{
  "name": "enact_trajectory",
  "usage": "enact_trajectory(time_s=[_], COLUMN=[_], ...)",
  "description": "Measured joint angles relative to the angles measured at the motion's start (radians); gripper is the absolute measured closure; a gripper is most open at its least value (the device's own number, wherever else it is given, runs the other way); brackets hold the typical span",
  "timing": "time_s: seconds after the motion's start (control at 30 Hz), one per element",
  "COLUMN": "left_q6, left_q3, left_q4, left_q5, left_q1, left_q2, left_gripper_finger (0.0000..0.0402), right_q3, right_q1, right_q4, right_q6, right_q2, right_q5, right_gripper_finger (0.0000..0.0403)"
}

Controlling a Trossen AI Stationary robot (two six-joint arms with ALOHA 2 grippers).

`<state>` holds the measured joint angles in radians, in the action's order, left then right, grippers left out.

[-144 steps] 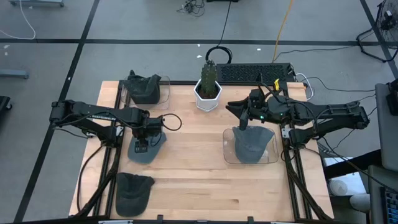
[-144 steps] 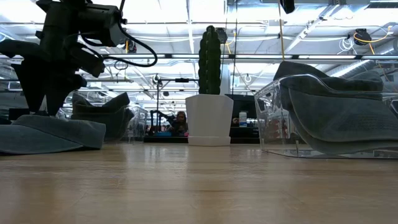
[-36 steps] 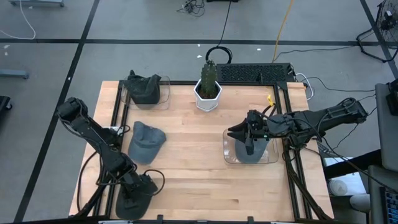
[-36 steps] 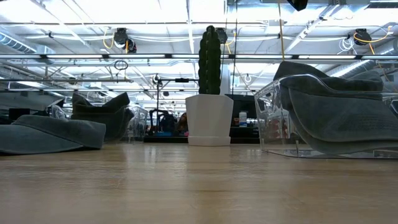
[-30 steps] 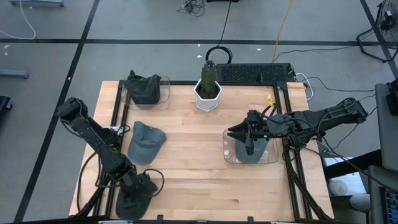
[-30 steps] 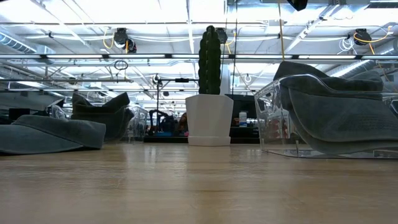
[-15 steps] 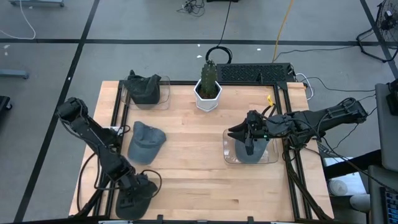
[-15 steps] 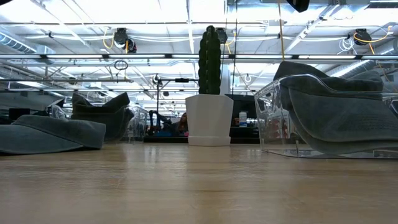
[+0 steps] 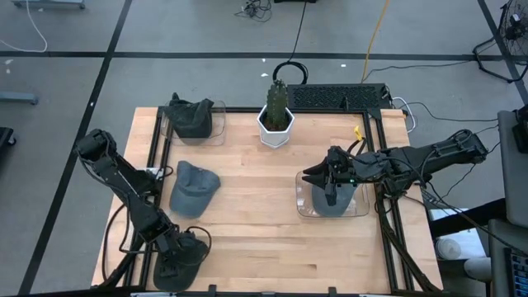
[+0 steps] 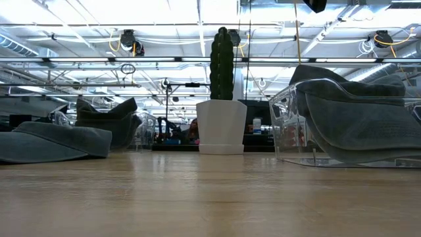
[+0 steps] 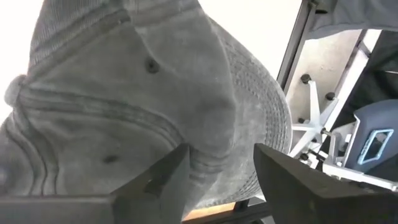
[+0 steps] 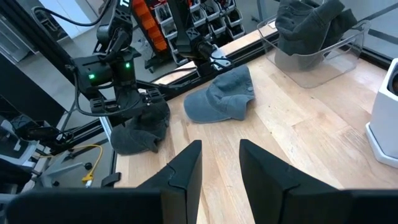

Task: Pick & Place hat
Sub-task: Put the black cap into the top transparent bin

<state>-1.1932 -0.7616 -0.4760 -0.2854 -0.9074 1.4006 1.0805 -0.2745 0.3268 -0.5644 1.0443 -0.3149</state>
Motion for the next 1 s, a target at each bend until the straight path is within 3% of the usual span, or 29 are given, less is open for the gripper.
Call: enact_trajectory(time_s=[0.43, 0.77, 0.87, 1.0], left_q6=[-0.090, -0.096, -0.098, -0.095], left_q3=[0.000, 0.000, 0.000, 0.000], left_q4=[0.010, 0.013, 0.013, 0.016], left_q5=[0.024, -0.060, -0.085, -0.118], left_q1=[-0.057, -0.017, -0.006, 0.020], left_q2=[0.064, 0.071, 0.071, 0.071], left_gripper_finger=[0.0215, 0.0216, 0.0233, 0.0292], right_q3=[0.000, 0.000, 0.000, 0.000], right_q1=[0.000, 0.000, 0.000, 0.000], right_q4=[0.000, 0.001, 0.001, 0.001], right_q6=[0.000, 0.003, 0.004, 0.004], right_q2=[0.000, 0.000, 0.000, 0.000], right_q5=[0.003, 0.005, 0.006, 0.006], right_gripper_finger=[0.0307, 0.0307, 0.0307, 0.0307])
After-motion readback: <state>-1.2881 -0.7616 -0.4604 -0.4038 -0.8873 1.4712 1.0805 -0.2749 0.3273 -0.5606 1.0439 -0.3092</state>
